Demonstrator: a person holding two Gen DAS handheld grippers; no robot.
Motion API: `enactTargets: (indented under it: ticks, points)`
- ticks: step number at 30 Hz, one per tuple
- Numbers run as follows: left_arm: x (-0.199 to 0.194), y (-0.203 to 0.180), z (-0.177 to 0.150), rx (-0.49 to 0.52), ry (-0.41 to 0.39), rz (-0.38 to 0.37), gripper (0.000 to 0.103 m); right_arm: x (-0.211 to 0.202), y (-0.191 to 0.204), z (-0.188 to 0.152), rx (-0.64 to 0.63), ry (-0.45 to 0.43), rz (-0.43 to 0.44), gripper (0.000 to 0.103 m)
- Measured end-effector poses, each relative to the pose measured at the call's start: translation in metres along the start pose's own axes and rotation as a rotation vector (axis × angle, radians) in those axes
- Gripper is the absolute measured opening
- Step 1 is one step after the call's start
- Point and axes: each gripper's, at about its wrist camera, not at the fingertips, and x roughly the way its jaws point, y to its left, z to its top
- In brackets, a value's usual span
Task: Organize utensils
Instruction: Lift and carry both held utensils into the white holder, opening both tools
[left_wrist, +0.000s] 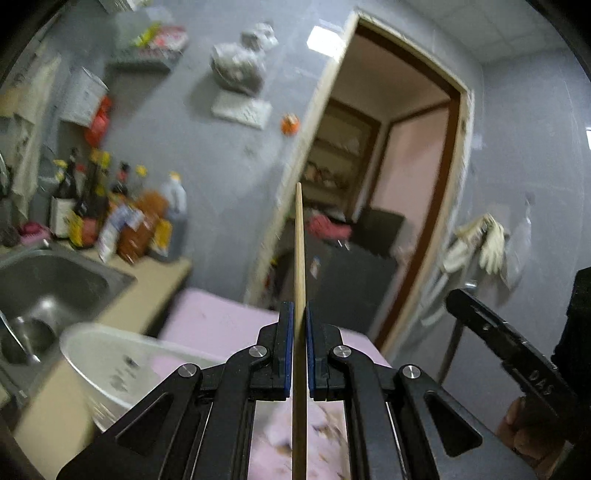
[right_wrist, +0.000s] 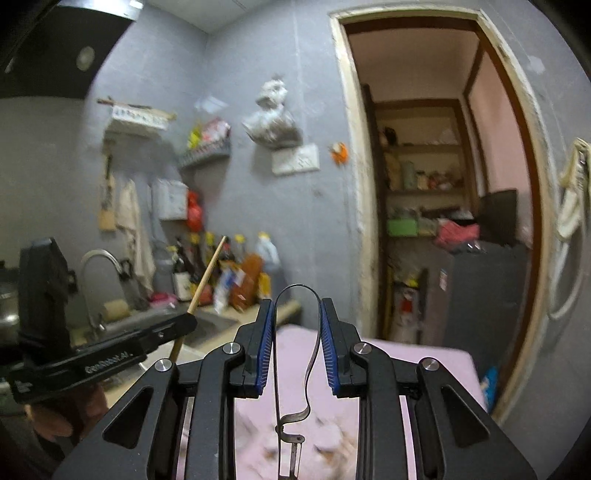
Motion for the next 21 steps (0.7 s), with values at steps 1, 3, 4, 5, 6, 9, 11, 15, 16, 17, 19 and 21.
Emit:
enactTargets:
  ticks: [1,3,4,5,6,9,11,15,16,17,19,21]
  points:
    - [-0.003,0.005,0.007,0.011,-0.034,0.024,0.004,0.005,0.006,0.007,-0.003,-0.019,0.016,0.022]
    - [-0.009,0.017,0.019,0.028,-0.091,0.064,0.004,0.011,0.017,0.015,-0.008,-0.048,0.041,0.022]
    - [-0.011,0.024,0.024,0.037,-0.121,0.084,0.004,0.016,0.022,0.019,-0.007,-0.062,0.053,0.022]
    - [-0.013,0.030,0.027,0.041,-0.147,0.099,0.004,0.021,0.028,0.022,-0.002,-0.076,0.066,0.022]
    - [-0.014,0.037,0.030,0.045,-0.175,0.116,0.004,0.024,0.032,0.023,0.004,-0.084,0.075,0.022]
    - [-0.015,0.058,0.037,0.051,-0.234,0.164,0.004,0.038,0.045,0.027,0.033,-0.105,0.107,0.022]
    - [-0.015,0.072,0.039,0.051,-0.262,0.197,0.004,0.048,0.054,0.026,0.048,-0.111,0.123,0.022]
    - [-0.007,0.101,0.042,0.016,-0.287,0.244,0.004,0.072,0.067,0.018,0.060,-0.093,0.138,0.022]
    - [-0.004,0.106,0.043,0.009,-0.292,0.258,0.004,0.076,0.068,0.014,0.059,-0.090,0.136,0.022]
    - [-0.003,0.110,0.042,0.006,-0.297,0.268,0.004,0.080,0.069,0.011,0.061,-0.088,0.135,0.022]
    - [0.002,0.115,0.040,0.009,-0.296,0.281,0.004,0.086,0.071,0.004,0.061,-0.080,0.124,0.022]
    - [0.009,0.118,0.036,0.024,-0.291,0.288,0.004,0.092,0.072,-0.003,0.052,-0.066,0.110,0.022]
